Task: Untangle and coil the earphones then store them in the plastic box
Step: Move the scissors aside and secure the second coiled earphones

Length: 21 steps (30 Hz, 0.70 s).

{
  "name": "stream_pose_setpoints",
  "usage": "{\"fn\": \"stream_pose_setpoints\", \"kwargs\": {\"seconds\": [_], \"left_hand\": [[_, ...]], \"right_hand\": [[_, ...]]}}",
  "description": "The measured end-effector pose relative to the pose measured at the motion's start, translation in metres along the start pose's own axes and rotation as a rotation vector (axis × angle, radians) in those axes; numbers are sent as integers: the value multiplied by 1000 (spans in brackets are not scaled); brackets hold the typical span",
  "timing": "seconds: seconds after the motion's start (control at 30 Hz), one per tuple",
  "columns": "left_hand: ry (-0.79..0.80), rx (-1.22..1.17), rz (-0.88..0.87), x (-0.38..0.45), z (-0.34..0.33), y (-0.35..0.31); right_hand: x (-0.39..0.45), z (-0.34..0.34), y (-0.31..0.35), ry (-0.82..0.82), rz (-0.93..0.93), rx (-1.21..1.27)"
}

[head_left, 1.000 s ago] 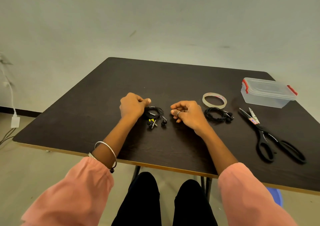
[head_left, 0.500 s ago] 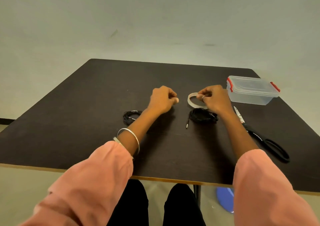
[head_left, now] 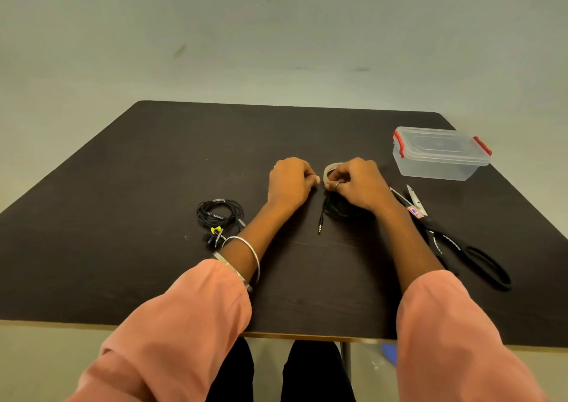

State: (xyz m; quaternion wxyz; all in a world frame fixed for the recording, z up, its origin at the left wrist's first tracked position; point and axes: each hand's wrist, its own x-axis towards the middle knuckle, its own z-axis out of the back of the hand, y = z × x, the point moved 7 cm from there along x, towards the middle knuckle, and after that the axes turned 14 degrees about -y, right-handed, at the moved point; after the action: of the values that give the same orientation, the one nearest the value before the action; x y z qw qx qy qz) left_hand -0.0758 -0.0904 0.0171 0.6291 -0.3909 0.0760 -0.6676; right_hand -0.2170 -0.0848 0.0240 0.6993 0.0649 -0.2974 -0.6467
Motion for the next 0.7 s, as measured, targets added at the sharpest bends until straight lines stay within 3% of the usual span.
{"fn": "stream_pose_setpoints", "kwargs": {"seconds": [0.17, 0.43, 0.7], "left_hand": [[92, -25, -34, -1, -1, 3], [175, 137, -121, -8, -9, 2], [171, 151, -42, -13, 0, 1]], "right_hand": [[-7, 8, 2, 54, 17, 12], [-24, 21, 0, 163, 32, -15], [-25, 18, 1, 155, 93, -84]]}}
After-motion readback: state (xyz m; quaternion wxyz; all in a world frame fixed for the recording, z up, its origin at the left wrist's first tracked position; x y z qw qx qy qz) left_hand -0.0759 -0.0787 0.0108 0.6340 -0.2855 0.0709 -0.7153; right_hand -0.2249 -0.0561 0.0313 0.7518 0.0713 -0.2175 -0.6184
